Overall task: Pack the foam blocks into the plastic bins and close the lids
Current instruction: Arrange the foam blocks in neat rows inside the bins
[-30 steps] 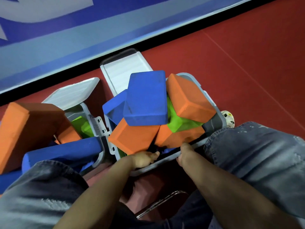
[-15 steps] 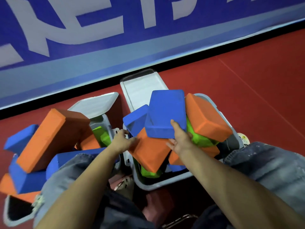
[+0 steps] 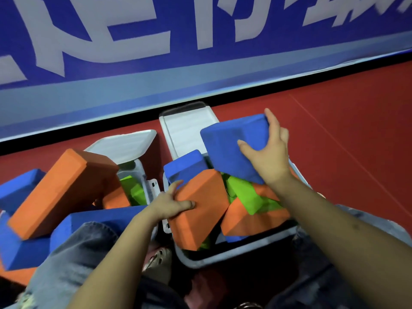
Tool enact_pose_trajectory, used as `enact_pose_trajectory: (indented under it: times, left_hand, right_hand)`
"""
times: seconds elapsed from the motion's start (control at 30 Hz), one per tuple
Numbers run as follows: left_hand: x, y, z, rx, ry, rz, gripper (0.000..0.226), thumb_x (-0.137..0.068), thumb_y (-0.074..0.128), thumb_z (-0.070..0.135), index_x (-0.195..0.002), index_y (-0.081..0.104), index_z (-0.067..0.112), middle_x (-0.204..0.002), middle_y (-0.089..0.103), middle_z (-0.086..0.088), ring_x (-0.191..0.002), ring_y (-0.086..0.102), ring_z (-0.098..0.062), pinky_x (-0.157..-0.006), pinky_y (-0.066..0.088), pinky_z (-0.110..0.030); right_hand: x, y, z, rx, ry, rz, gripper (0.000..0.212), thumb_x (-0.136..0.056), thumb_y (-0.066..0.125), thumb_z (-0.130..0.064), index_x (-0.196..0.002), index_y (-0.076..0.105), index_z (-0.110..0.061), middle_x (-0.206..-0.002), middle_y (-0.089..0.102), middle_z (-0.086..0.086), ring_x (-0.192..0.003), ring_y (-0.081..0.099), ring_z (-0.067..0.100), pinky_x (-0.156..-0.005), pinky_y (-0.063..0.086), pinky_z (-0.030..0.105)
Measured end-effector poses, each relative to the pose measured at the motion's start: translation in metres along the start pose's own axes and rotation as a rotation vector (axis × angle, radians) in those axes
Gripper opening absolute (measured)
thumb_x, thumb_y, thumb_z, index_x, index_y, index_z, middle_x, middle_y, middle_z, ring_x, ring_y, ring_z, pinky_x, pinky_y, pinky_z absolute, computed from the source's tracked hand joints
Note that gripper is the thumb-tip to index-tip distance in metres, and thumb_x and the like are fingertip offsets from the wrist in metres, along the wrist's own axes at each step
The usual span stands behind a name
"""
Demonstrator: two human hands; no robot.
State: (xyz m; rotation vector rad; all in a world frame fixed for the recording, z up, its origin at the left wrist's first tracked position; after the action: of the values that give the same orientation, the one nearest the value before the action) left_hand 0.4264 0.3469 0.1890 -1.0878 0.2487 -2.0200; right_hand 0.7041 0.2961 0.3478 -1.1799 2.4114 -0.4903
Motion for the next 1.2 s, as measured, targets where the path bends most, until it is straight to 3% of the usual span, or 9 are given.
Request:
enact_pose_trajectory:
  times: [0.23, 0.4, 0.5, 0.7, 0.77, 0.83, 0.93, 1.03, 1.2]
  left_hand:
    - [0.021, -0.002, -0.011, -0.04, -0.045, -0.325, 0.065, -0.053, 0.079, 0.05, -0.115, 0.059, 0.045, -0.118, 0.063, 0.01, -0.107, 0.062, -0.01, -0.101, 0.046, -0.031]
    - [0.007, 0.007, -0.025, 0.04, -0.106, -0.259, 0.086, -0.046, 0.079, 0.043, -0.127, 0.055, 0.03, -0.126, 0.058, 0.002, -0.109, 0.059, -0.014, -0.101, 0.044, -0.029]
    - [0.001, 0.004, -0.035, 0.108, -0.147, -0.253, 0.076, -0.06, 0.082, 0.036, -0.129, 0.053, 0.025, -0.124, 0.056, 0.001, -0.11, 0.057, -0.015, -0.096, 0.044, -0.026]
    - [-0.044, -0.079, -0.003, 0.533, 0.0, 0.338, 0.022, -0.079, 0.069, 0.033, -0.092, 0.06, 0.018, -0.079, 0.06, 0.004, -0.072, 0.052, -0.014, -0.062, 0.039, -0.023]
    - [-0.065, -0.095, 0.005, 0.612, 0.02, 0.417, 0.026, -0.076, 0.067, 0.038, -0.089, 0.06, 0.016, -0.076, 0.058, 0.002, -0.069, 0.049, -0.015, -0.061, 0.038, -0.026]
    - [-0.084, -0.099, 0.01, 0.244, 0.025, 0.46, 0.037, -0.086, 0.065, 0.032, -0.116, 0.058, 0.011, -0.109, 0.059, -0.004, -0.096, 0.056, -0.019, -0.083, 0.045, -0.031]
    - [-0.117, -0.069, 0.017, -0.243, 0.094, 0.22, 0.093, -0.074, 0.079, 0.038, -0.147, 0.029, 0.008, -0.151, 0.031, -0.012, -0.141, 0.026, -0.025, -0.116, 0.022, -0.034]
    - [-0.138, -0.046, 0.018, -0.299, 0.04, 0.147, 0.116, -0.058, 0.08, 0.05, -0.15, 0.021, 0.011, -0.151, 0.029, -0.014, -0.14, 0.025, -0.029, -0.114, 0.022, -0.034]
    - [-0.142, -0.053, 0.015, -0.32, -0.036, 0.238, 0.101, -0.061, 0.085, 0.042, -0.143, 0.028, 0.029, -0.131, 0.037, -0.015, -0.124, 0.036, -0.036, -0.104, 0.033, -0.042]
  right_hand:
    - [0.001, 0.027, -0.023, 0.357, -0.325, -0.072, 0.083, -0.069, 0.077, -0.031, -0.143, 0.039, -0.025, -0.119, 0.042, 0.014, -0.108, 0.046, 0.032, -0.097, 0.04, 0.044]
    - [0.007, 0.056, -0.029, 0.571, -0.592, -0.154, 0.086, -0.059, 0.085, -0.03, -0.134, 0.043, -0.027, -0.116, 0.051, 0.02, -0.102, 0.048, 0.034, -0.09, 0.043, 0.046]
    - [0.001, 0.066, -0.024, 0.55, -0.605, -0.189, 0.088, -0.059, 0.086, -0.029, -0.132, 0.036, -0.03, -0.118, 0.051, 0.021, -0.103, 0.051, 0.038, -0.091, 0.043, 0.047]
    - [-0.022, 0.083, -0.007, 0.519, -0.567, -0.236, 0.084, -0.06, 0.083, -0.03, -0.131, 0.038, -0.03, -0.118, 0.052, 0.02, -0.102, 0.054, 0.04, -0.092, 0.042, 0.048]
    - [-0.035, 0.087, -0.001, 0.508, -0.54, -0.224, 0.079, -0.06, 0.079, -0.031, -0.131, 0.045, -0.026, -0.117, 0.051, 0.021, -0.101, 0.054, 0.04, -0.091, 0.042, 0.048]
    - [-0.046, 0.092, 0.009, 0.515, -0.508, -0.232, 0.077, -0.06, 0.076, -0.033, -0.132, 0.048, -0.025, -0.118, 0.051, 0.02, -0.101, 0.052, 0.039, -0.092, 0.04, 0.047]
    - [-0.056, 0.101, 0.025, 0.546, -0.493, -0.238, 0.078, -0.058, 0.069, -0.043, -0.13, 0.04, -0.034, -0.119, 0.052, 0.015, -0.101, 0.052, 0.033, -0.091, 0.04, 0.041]
    - [-0.059, 0.106, 0.038, 0.546, -0.524, -0.212, 0.079, -0.056, 0.07, -0.045, -0.128, 0.041, -0.034, -0.115, 0.055, 0.013, -0.097, 0.052, 0.027, -0.086, 0.045, 0.039]
    - [-0.062, 0.106, 0.042, 0.509, -0.545, -0.186, 0.072, -0.061, 0.064, -0.046, -0.129, 0.046, -0.029, -0.114, 0.054, 0.014, -0.095, 0.051, 0.027, -0.084, 0.043, 0.038]
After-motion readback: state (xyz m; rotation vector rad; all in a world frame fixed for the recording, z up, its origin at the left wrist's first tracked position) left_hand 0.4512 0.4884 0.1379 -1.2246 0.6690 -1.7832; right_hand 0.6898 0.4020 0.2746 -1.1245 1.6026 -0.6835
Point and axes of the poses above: each hand's wrist, its own x-axis away from the middle knuckle, its own y-axis out of the palm, z = x × y, the point moved 7 cm from there along -x, towards the middle knuckle
